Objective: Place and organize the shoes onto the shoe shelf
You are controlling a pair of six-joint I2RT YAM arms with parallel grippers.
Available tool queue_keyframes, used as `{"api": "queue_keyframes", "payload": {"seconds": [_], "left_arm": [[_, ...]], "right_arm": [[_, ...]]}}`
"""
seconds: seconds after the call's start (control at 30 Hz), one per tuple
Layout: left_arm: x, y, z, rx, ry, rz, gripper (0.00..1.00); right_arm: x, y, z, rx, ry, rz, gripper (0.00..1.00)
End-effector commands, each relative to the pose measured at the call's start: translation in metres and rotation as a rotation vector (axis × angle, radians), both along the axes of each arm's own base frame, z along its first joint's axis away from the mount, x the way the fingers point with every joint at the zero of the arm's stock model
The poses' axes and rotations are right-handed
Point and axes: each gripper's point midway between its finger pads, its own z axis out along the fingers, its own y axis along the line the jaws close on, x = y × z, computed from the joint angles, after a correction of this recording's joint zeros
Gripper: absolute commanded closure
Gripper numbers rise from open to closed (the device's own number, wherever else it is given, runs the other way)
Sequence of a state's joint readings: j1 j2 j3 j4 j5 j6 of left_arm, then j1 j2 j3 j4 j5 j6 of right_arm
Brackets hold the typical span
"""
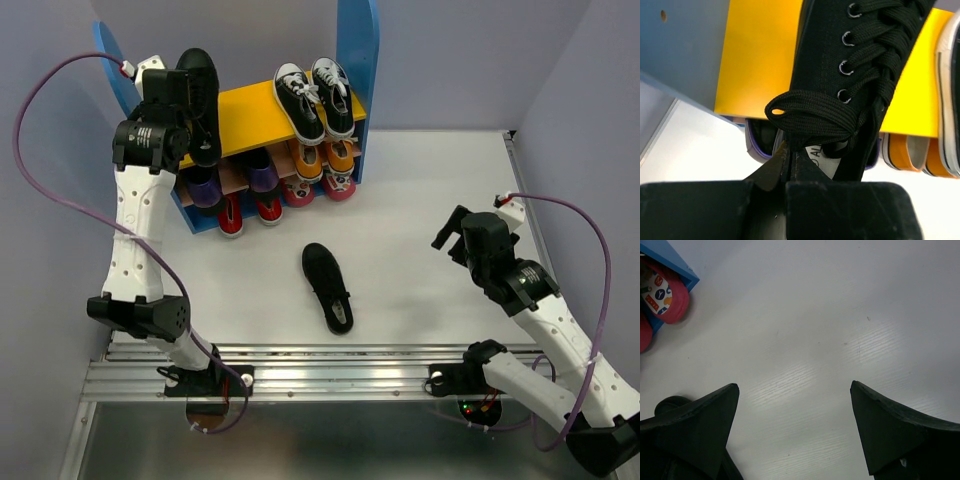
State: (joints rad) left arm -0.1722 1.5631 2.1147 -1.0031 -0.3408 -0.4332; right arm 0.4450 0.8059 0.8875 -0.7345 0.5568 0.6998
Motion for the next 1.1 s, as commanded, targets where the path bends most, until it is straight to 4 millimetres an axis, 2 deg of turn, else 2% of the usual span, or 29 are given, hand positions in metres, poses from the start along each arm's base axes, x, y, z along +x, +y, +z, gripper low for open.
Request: {"api": "queue_keyframes", "payload": {"seconds": [0.0, 0.23, 0.43, 0.6, 0.7, 0.73, 0.77, 0.97, 1.07], "left_arm": [[0.025, 0.009, 0.04, -0.036, -0.176, -0.013, 1.0], [0.033, 0.031, 0.025, -0.053, -0.159, 0.071, 1.0], [0.045, 0.035, 0.005, -0.067, -0.124, 0.079, 1.0], [0.045, 0.041, -0.005, -0.071, -0.109, 0.127, 1.0], [0.044, 0.043, -0.004, -0.071, -0.119, 0.139, 0.78], [0.044, 0.043, -0.004, -0.07, -0.118, 0.136, 0.57], [0.044, 0.043, -0.002, -0.071, -0.122, 0.134, 0.51], [0.042, 0.032, 0.016, -0.084, -0.161, 0.065, 0.48], [0.036, 0.023, 0.04, -0.094, -0.22, 0.0, 0.47]], "right_arm": [[-0.001, -0.002, 0.017, 0.013, -0.042, -0.003, 0.02], [0.0, -0.001, 0.015, 0.013, -0.031, -0.001, 0.01], [-0.001, -0.001, 0.017, 0.017, -0.038, 0.001, 0.01], [-0.003, -0.003, 0.018, 0.013, -0.038, -0.004, 0.01], [-0.004, -0.004, 0.018, 0.01, -0.036, -0.007, 0.01], [-0.005, -0.005, 0.018, 0.007, -0.035, -0.007, 0.01], [-0.005, -0.005, 0.019, 0.006, -0.035, -0.008, 0.01], [-0.006, -0.005, 0.022, 0.009, -0.038, -0.009, 0.01], [-0.006, -0.005, 0.023, 0.014, -0.041, -0.008, 0.01]]}}
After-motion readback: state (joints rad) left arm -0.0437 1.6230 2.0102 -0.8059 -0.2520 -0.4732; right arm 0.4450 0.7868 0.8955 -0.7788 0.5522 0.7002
